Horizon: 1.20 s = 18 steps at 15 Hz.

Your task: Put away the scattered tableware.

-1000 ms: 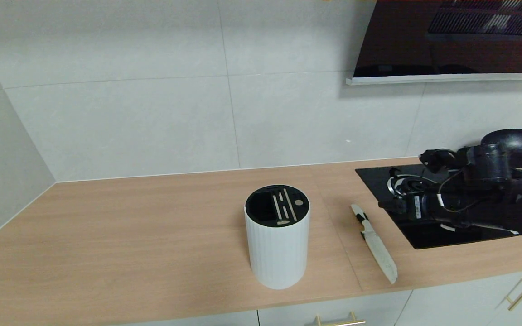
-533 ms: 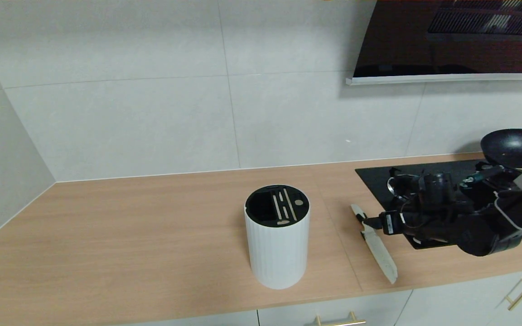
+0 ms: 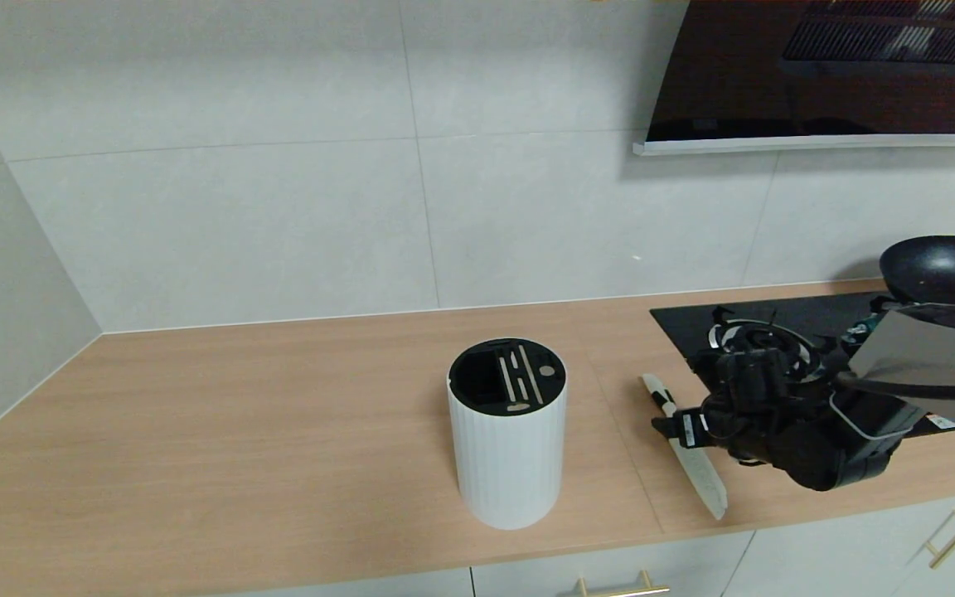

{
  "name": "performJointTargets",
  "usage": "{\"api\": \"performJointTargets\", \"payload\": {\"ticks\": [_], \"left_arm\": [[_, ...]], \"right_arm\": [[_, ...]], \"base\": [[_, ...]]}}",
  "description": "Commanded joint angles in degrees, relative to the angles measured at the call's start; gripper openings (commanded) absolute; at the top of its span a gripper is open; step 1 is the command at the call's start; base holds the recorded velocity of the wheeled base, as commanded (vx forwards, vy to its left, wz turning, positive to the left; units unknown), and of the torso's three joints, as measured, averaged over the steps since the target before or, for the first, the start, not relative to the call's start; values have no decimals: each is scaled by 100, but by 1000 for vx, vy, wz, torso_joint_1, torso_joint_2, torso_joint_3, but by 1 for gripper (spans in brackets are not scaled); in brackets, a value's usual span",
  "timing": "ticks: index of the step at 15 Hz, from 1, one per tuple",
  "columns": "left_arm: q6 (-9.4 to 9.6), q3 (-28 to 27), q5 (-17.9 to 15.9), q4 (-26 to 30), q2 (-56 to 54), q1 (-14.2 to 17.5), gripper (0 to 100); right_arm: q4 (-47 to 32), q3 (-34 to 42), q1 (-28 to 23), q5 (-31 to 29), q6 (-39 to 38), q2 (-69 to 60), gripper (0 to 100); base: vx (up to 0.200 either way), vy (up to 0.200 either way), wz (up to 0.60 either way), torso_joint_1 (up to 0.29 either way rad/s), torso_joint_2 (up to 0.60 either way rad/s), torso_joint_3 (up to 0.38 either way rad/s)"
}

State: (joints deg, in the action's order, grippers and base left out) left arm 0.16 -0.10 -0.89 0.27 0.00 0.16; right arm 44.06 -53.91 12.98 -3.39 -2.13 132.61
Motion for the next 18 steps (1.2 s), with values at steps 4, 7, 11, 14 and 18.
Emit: {"api": "performJointTargets", "payload": {"ticks": [4, 7, 11, 14, 18], "left_arm": [[2, 1, 1, 0, 0, 2, 100], [2, 1, 1, 0, 0, 2, 100], [2, 1, 1, 0, 0, 2, 100], [2, 1, 1, 0, 0, 2, 100], [2, 1, 1, 0, 0, 2, 100]], "right_arm": [[156, -50, 2, -57, -6, 257, 100], [156, -199, 20, -65, -85, 388, 100], [156, -208, 29, -65, -112, 432, 100], [209, -208, 29, -65, -112, 476, 100], [200, -199, 29, -65, -103, 494, 100]], "base": [[0, 0, 0, 0, 0, 0], [0, 0, 0, 0, 0, 0], [0, 0, 0, 0, 0, 0], [0, 0, 0, 0, 0, 0], [0, 0, 0, 0, 0, 0]]}}
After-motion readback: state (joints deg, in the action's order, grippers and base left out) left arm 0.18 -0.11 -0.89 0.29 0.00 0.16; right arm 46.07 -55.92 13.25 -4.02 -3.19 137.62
